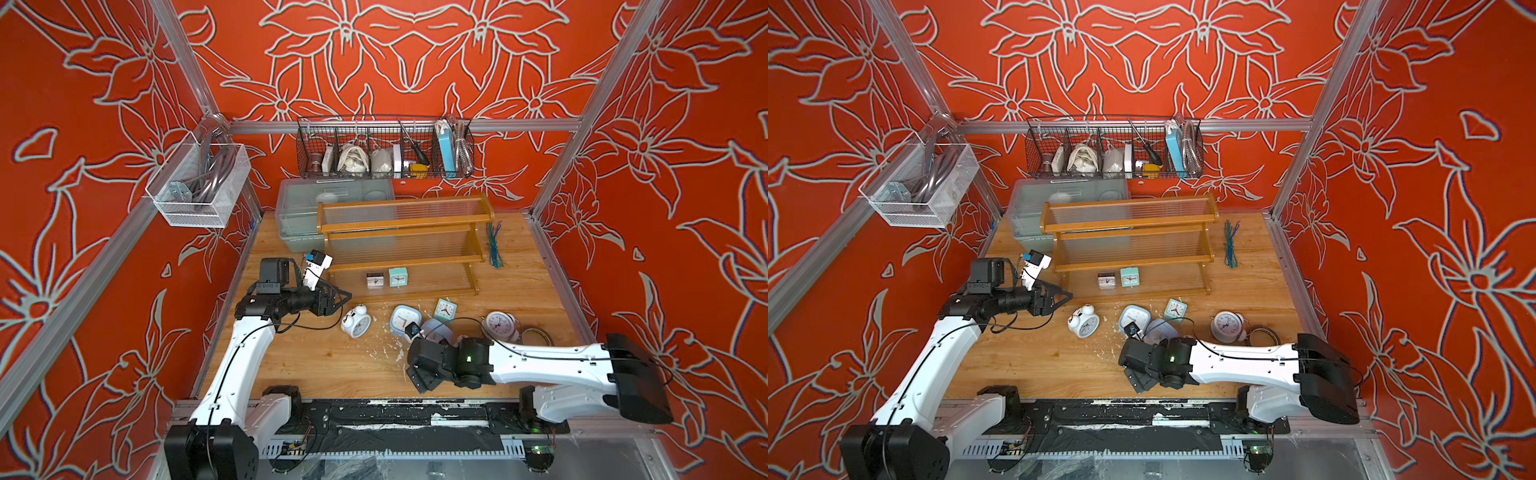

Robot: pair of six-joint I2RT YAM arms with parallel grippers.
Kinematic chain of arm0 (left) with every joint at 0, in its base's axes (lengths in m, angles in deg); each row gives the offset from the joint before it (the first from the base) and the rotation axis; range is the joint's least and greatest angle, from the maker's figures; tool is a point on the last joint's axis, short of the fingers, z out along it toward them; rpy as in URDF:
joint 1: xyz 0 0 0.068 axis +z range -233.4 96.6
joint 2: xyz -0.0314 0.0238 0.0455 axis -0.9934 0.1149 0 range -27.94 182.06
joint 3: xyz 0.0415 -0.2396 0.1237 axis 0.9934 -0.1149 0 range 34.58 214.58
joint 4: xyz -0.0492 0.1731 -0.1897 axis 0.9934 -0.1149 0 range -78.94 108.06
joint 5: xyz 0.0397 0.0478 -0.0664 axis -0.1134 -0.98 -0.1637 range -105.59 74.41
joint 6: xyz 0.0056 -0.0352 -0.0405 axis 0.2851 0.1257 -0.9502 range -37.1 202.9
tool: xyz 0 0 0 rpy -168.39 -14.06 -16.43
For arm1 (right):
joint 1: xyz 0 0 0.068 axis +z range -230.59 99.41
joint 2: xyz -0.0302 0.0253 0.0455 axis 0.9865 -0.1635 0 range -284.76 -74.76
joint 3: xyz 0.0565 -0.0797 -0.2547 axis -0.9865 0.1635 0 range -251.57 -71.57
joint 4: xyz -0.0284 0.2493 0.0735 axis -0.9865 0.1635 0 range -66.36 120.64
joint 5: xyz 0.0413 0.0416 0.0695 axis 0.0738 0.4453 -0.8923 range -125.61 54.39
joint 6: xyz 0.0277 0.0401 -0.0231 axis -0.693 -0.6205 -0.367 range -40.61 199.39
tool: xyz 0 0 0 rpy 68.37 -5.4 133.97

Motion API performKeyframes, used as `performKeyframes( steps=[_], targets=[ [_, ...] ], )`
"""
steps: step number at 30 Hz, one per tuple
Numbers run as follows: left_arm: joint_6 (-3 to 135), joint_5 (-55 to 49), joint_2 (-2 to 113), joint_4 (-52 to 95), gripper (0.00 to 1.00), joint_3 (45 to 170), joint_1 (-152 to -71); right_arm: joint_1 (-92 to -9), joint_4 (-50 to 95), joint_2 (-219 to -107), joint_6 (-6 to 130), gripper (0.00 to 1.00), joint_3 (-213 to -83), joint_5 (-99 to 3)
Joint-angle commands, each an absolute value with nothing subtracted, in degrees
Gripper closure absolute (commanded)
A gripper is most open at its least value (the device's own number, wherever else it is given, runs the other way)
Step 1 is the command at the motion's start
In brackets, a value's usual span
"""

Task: Place the alarm clocks on the shelf by style
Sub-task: Pick up the alarm from the center of the board.

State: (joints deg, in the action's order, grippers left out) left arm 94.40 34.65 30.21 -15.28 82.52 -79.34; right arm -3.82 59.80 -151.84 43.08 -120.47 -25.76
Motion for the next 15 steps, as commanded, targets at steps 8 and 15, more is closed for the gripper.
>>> performKeyframes(
  steps=[8,15],
  targets=[
    [94.58,35.92,30.01,-14.90,0.34,82.13,-79.71,-4.03,74.54,-163.60,62.34,0.07,-130.19,-30.25],
    [94.67,35.77,29.86,-15.15,0.34,82.21,-79.66,-4.03,77.50,-170.47,71.48,0.09,-135.21,-27.45]
  ],
)
